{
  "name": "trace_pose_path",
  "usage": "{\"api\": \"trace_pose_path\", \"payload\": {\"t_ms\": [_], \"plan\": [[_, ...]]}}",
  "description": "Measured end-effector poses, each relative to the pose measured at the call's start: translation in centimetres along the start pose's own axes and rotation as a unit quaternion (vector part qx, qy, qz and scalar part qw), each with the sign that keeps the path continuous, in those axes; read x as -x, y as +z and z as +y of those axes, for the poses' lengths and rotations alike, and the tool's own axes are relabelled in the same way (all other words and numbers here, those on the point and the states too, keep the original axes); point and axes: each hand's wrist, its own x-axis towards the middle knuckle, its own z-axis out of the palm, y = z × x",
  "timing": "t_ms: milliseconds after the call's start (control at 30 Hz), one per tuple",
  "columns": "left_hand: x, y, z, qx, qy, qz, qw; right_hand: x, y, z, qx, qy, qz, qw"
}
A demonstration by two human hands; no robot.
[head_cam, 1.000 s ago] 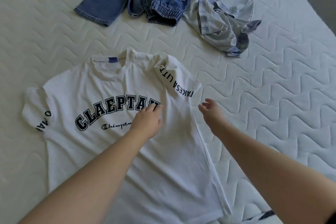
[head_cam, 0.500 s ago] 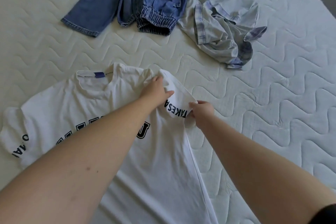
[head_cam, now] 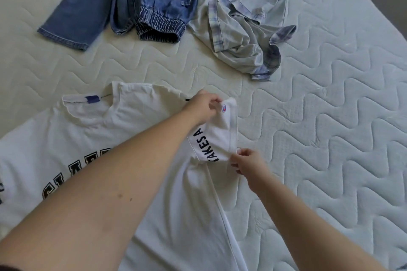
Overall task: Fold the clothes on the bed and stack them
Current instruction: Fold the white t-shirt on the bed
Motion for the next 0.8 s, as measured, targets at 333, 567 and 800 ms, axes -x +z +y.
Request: {"api": "trace_pose_path", "payload": {"t_ms": [333, 567, 800], "plan": [[-0.4, -2.4, -6.3, -0.108, -0.007, 0.136, 0.985, -3.3, 0.7, -3.5, 0.027, -0.138, 0.092, 0.986], [-3.2, -5.3, -8.4, -0.338, -0.083, 0.029, 0.937, -6.8, 4.5, -7.3, 0.076, -0.135, 0.115, 0.981], [-4.3, -6.0, -6.9, -0.322, -0.08, 0.05, 0.942, -7.4, 1.8, -7.1, 0.09, -0.141, 0.172, 0.971]]}}
